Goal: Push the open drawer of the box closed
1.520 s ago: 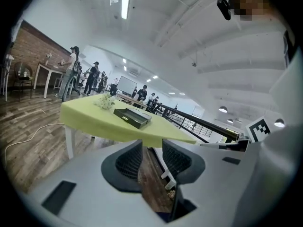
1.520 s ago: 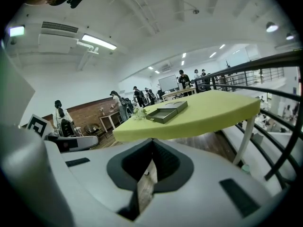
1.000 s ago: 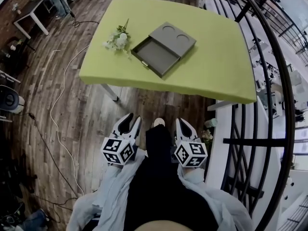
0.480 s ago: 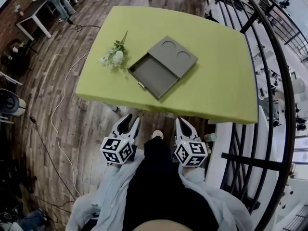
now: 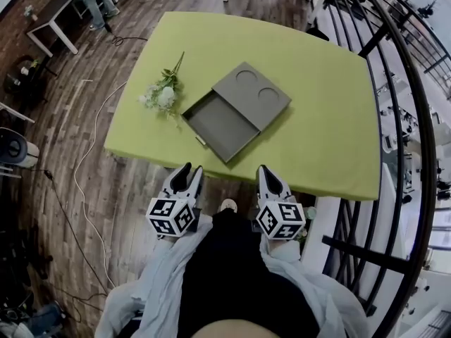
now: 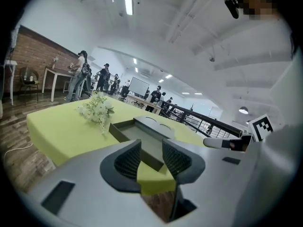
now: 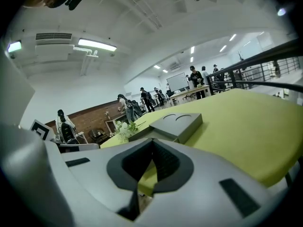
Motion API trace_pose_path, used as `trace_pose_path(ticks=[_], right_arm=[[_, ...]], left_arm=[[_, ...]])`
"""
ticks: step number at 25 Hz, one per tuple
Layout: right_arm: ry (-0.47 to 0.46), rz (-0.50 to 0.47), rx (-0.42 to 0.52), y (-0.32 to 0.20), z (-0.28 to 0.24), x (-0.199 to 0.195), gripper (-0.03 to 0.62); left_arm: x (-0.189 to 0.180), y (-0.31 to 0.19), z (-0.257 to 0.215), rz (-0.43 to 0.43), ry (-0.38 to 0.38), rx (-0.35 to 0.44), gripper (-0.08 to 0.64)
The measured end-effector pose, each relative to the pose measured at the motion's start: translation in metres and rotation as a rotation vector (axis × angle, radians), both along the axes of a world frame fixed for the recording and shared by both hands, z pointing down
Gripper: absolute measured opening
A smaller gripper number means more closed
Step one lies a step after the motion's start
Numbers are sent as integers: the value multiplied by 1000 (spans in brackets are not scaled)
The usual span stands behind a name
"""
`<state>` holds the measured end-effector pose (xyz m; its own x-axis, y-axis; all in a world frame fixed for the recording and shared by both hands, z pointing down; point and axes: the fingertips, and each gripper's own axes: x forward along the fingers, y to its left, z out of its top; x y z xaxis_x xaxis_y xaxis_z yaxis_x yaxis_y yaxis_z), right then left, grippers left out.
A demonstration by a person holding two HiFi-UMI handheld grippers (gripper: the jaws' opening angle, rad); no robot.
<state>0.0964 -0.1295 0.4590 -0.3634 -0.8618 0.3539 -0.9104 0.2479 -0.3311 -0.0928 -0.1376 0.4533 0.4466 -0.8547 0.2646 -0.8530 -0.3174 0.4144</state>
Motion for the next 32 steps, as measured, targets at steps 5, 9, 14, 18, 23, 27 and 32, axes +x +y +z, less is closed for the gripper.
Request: trace_pose_path(ticks=[5,9,14,18,23,27,32], right_arm=[[6,-27,12,-26,1,5,6],[0,-41,11,-40,3,8,6],[1,-63,-1,-42,8,4,6],[4,-67,-15,-44,11,2,6],[11,-56,-44,-45,17,3,6],[12,-42,-68,-48,20,5,8],[-15,-38,-97,-55,26,3,7]], left_arm=[[-1,-23,5,-38,21,-2,135],[-3,-35,7,-75,55,-7,135],[-11,-43,19,-131,161,-61,135],[-15,-54,30,-138,254,-123,135],[-14,-63,51,-123,361,-222,135],[-17,-73,67,-151,447,-303,135],[-14,-87,76,-149,592,-390,135]])
